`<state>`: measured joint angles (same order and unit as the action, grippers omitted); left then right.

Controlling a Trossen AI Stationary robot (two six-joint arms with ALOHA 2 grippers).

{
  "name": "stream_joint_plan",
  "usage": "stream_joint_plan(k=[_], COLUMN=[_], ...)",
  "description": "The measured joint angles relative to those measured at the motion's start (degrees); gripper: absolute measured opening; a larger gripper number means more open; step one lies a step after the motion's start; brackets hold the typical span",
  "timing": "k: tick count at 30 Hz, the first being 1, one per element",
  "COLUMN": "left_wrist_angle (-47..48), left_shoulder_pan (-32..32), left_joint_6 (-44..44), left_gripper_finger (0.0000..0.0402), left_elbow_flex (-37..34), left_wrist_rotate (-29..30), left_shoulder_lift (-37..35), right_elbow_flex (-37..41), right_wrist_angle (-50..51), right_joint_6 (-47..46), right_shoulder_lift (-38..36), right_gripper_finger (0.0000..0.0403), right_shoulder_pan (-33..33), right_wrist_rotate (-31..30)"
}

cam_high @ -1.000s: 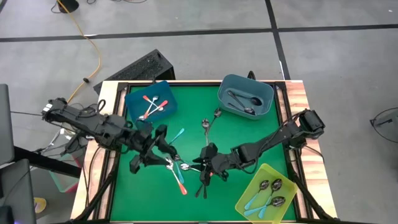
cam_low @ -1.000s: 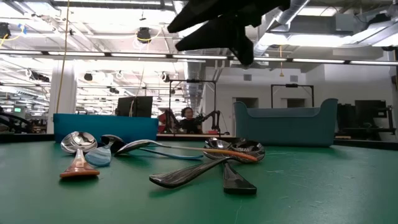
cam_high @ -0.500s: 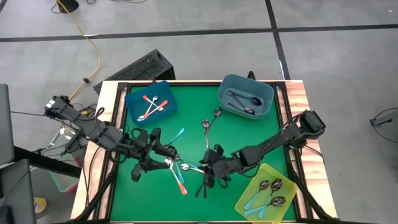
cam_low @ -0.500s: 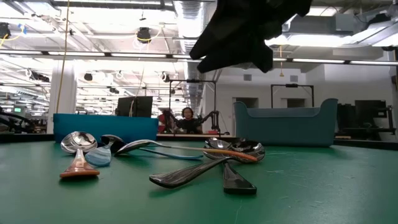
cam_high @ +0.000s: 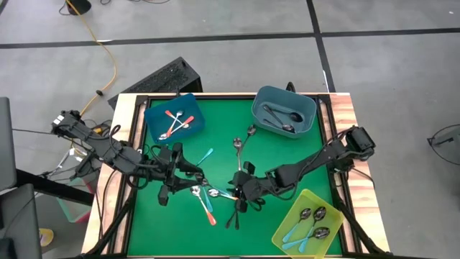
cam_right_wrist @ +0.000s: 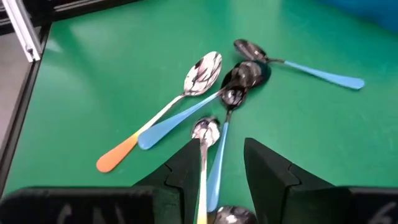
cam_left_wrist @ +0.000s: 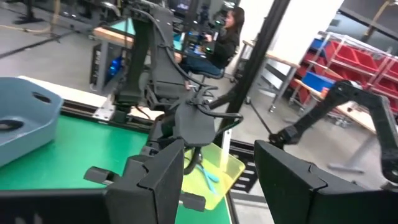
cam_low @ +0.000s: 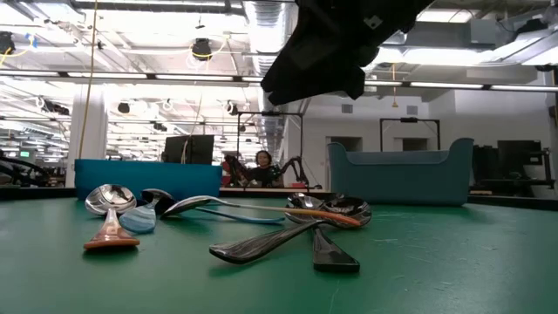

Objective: Sort silverware by color (type)
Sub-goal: Put the orange spoon into the dark blue bin

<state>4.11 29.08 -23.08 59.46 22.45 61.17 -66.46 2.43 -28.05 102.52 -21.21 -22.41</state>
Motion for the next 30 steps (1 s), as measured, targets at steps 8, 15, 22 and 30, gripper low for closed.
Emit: stream_joint_plan(k=[8,15,22,30], left_wrist_angle=[0.0,0.0,1.4,3.2], left_shoulder_pan=[0.0,0.0,0.0,0.0], left_joint_6=[-0.1,-0.2,-0.5,-2.2], left_gripper_finger=[0.0179,0.0179,0.0179,0.0179], left_elbow_flex=[0.0,0.0,0.0,0.0], left_wrist_rotate=[4.2,5.6,7.5,7.6], left_shoulder_lift=[0.0,0.0,0.0,0.0], right_elbow_flex=[0.0,0.0,-2.4,-7.7], right_wrist_angle=[-1.8,-2.2,-7.3,-5.8], right_joint_6=[5.7,6.1,6.1,8.1], right_shoulder_lift=[0.0,0.5,7.6,13.3], right_gripper_finger=[0.0156,0.0196,0.0212,0.0211], right_shoulder_pan=[0.3,0.3,-0.3,-0.5], right_wrist_rotate=[0.0,-0.4,0.1,0.0])
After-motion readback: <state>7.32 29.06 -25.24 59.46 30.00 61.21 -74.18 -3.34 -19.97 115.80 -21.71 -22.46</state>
